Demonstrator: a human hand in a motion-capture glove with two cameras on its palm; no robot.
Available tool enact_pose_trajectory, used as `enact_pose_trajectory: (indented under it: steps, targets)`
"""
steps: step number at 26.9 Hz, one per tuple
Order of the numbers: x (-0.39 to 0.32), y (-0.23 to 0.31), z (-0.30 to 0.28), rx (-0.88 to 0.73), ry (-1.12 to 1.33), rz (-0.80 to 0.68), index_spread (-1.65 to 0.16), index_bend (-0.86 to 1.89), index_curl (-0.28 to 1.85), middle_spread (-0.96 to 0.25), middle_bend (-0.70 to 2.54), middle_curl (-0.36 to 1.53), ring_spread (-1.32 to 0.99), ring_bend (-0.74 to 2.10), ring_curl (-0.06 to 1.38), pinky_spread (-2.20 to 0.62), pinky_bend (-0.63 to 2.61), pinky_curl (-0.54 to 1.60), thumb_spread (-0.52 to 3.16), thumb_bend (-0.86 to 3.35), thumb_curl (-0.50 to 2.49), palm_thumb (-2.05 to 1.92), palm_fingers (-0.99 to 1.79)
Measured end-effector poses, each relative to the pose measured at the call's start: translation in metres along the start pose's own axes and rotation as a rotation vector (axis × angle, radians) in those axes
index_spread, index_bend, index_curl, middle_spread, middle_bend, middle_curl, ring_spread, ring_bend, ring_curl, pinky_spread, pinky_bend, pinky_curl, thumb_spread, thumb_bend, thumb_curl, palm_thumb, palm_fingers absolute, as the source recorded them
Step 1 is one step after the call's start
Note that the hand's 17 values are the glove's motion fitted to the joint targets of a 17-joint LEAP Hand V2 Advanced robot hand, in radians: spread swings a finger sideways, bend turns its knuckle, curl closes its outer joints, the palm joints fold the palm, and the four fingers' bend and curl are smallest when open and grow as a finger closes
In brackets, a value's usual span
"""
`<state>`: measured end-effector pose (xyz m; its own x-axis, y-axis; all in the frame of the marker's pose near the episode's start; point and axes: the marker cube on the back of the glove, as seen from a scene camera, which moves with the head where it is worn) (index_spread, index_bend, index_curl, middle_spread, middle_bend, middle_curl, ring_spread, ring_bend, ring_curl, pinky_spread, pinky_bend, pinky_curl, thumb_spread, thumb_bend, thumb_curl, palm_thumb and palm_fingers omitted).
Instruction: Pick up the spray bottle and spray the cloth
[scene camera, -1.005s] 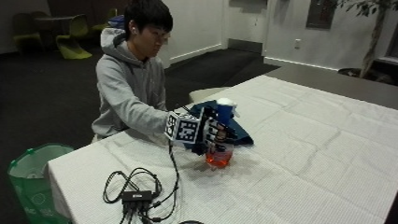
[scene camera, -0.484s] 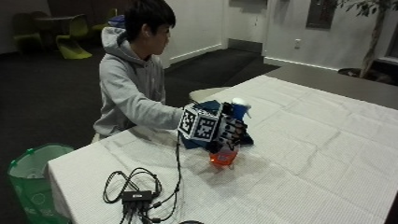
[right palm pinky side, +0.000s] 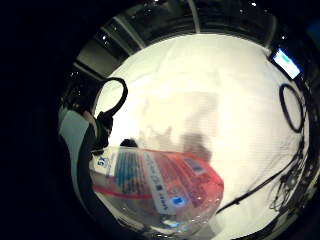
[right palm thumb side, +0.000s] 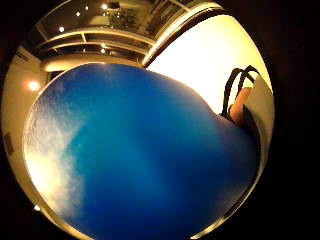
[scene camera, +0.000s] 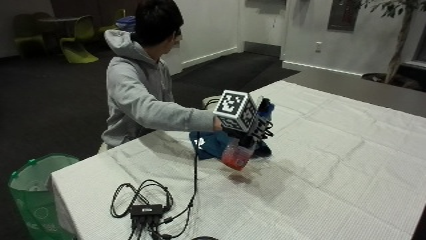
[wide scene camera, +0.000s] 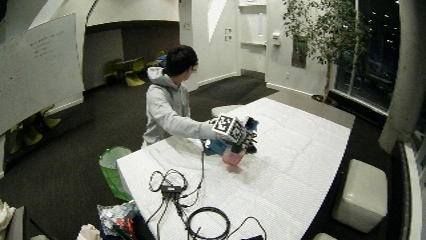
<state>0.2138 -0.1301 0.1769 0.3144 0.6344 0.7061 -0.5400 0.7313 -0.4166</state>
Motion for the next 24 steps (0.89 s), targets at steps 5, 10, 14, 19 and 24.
enact_pose_trajectory:
  steps: [5, 10, 14, 19, 24]
  targets:
    - [-0.039, 0.011, -0.024, -0.093, 0.139, -0.13, -0.22, 0.43, 0.48, -0.13, 0.55, 0.49, -0.18, 0.53, 0.42, -0.25, 0.3, 0.35, 0.08, -0.03, 0.64, 1.03, 1.4]
    - [-0.08, 0.03, -0.047, -0.199, 0.29, -0.251, -0.22, 0.45, 0.5, -0.13, 0.56, 0.49, -0.19, 0.54, 0.43, -0.27, 0.31, 0.36, 0.03, -0.03, 0.66, 1.02, 1.4]
    - [-0.104, 0.043, -0.051, -0.269, 0.409, -0.309, -0.22, 0.45, 0.51, -0.13, 0.56, 0.49, -0.19, 0.55, 0.44, -0.28, 0.31, 0.36, 0.0, -0.03, 0.66, 1.02, 1.4]
    - [-0.117, 0.062, -0.028, -0.362, 0.633, -0.382, -0.21, 0.46, 0.52, -0.12, 0.57, 0.49, -0.19, 0.56, 0.44, -0.28, 0.31, 0.37, -0.03, -0.03, 0.67, 1.01, 1.39]
    - [-0.102, 0.077, 0.006, -0.422, 0.789, -0.413, -0.21, 0.46, 0.52, -0.12, 0.57, 0.49, -0.19, 0.56, 0.44, -0.28, 0.32, 0.37, -0.05, -0.03, 0.68, 1.01, 1.39]
